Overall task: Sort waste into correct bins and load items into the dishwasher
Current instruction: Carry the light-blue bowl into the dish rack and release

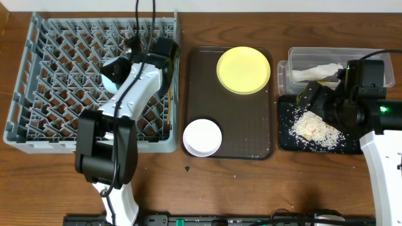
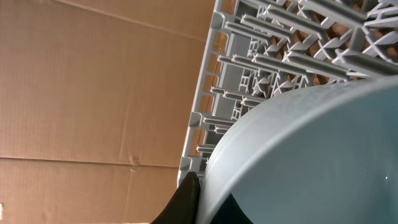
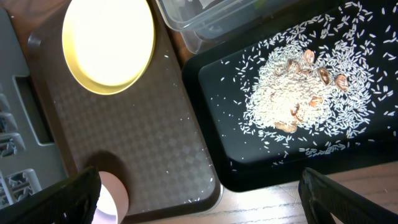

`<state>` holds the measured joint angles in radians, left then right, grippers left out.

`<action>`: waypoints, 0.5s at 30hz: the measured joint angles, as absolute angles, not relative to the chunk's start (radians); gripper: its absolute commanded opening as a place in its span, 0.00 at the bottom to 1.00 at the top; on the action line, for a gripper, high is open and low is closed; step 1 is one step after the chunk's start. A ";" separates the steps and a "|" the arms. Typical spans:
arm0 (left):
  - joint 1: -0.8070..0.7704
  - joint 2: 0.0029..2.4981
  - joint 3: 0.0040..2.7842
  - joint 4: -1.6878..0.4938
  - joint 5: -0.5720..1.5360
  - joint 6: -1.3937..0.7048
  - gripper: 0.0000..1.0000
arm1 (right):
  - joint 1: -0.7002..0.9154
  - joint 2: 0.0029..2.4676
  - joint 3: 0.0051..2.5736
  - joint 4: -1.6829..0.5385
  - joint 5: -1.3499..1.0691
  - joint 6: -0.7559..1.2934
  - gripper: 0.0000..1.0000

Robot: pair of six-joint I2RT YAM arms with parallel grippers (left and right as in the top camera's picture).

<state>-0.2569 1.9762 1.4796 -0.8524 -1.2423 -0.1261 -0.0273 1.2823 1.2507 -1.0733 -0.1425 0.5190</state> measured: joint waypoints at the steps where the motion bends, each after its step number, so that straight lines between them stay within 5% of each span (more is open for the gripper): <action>1: -0.264 1.979 1.480 -0.853 -1.246 -0.126 0.10 | -0.027 1.282 1.251 -1.073 -0.143 0.519 0.99; 6: -0.303 1.986 1.480 -0.855 -1.245 -0.126 0.17 | -0.027 1.282 1.251 -1.073 -0.142 0.519 0.99; 10: -0.322 1.991 1.480 -0.862 -1.217 -0.121 0.51 | -0.027 1.282 1.251 -1.072 -0.143 0.519 0.99; 15: -0.332 2.008 1.479 -0.876 -1.176 -0.127 0.54 | -0.027 1.282 1.251 -1.066 -0.143 0.519 0.99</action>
<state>-0.3321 2.0075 1.4792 -0.8757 -1.1759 -0.1268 -0.0273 1.2823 1.2507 -1.0660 -0.1429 0.5190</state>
